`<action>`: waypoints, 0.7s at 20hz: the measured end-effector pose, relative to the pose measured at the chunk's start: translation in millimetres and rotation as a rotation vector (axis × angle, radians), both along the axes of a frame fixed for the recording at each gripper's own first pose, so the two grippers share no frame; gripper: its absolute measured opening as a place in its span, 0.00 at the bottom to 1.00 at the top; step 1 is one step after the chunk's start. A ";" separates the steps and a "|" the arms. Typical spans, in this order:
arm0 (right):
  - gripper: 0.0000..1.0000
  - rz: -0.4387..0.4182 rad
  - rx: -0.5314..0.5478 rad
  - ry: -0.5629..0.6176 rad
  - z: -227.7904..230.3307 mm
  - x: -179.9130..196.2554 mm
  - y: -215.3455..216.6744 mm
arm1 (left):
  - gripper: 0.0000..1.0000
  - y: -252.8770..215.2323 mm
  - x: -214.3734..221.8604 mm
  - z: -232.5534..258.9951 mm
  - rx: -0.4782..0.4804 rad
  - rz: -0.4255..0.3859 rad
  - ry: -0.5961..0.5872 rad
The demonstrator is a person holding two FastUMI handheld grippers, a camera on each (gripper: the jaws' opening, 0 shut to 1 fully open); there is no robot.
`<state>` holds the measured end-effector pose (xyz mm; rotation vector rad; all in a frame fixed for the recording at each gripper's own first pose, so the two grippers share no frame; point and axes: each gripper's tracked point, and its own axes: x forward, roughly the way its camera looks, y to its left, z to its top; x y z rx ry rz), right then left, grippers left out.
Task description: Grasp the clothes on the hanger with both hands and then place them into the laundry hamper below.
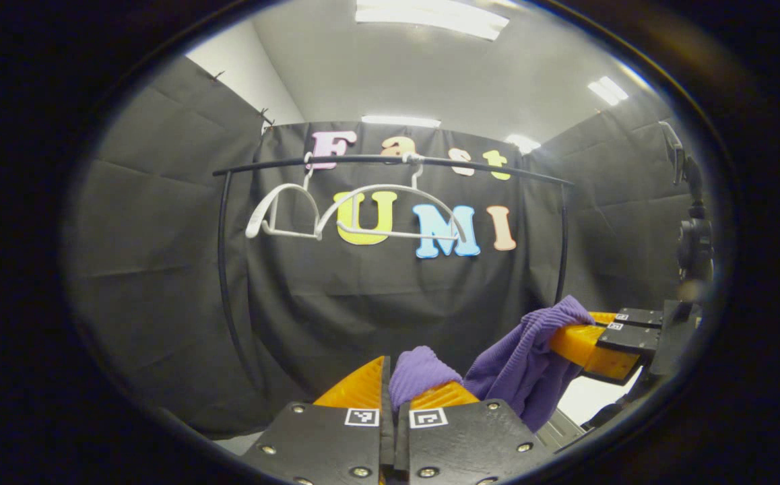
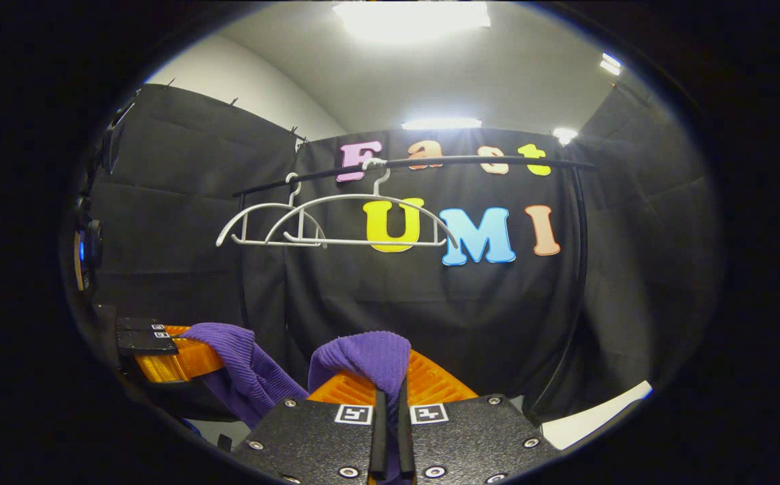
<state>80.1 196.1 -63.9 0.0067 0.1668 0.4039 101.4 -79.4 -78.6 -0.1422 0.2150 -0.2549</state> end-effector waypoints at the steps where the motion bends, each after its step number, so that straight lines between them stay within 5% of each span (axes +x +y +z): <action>1: 0.06 0.002 -0.008 0.022 -11.7 -3.3 1.6 | 0.01 -0.8 -3.4 -6.8 -0.003 -0.002 0.009; 14: 0.11 0.010 -0.175 0.360 -177.5 -29.3 -8.6 | 0.01 -16.6 -32.6 -158.9 0.080 -0.028 0.323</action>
